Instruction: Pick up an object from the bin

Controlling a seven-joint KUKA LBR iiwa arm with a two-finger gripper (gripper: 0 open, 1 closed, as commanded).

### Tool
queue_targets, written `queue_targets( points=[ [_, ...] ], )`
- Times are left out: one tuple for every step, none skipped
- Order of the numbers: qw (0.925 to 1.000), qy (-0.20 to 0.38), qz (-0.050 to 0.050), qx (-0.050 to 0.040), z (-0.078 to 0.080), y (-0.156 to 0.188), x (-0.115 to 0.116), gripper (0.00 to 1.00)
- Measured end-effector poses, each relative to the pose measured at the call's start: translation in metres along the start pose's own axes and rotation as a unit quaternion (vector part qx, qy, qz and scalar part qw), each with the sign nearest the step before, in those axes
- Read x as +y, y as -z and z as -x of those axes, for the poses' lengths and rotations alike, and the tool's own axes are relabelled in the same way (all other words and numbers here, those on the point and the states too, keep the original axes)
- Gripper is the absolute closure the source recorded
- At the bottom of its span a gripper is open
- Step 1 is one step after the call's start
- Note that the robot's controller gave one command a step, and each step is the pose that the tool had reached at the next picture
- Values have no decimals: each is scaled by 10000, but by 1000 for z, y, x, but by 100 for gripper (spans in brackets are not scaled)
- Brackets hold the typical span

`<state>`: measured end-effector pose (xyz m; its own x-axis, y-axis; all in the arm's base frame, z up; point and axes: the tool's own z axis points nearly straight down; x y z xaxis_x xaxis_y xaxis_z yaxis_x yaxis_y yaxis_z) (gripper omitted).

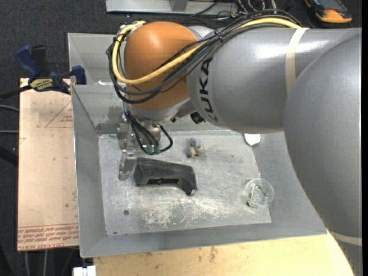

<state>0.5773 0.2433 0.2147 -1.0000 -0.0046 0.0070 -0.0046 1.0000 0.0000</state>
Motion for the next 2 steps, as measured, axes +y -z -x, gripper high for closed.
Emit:
queue_targets(
  points=[
    [10000,-19,7,-38,2,5,-1,0],
    [9956,938,17,-78,-13,-25,-15,0]
  ],
)
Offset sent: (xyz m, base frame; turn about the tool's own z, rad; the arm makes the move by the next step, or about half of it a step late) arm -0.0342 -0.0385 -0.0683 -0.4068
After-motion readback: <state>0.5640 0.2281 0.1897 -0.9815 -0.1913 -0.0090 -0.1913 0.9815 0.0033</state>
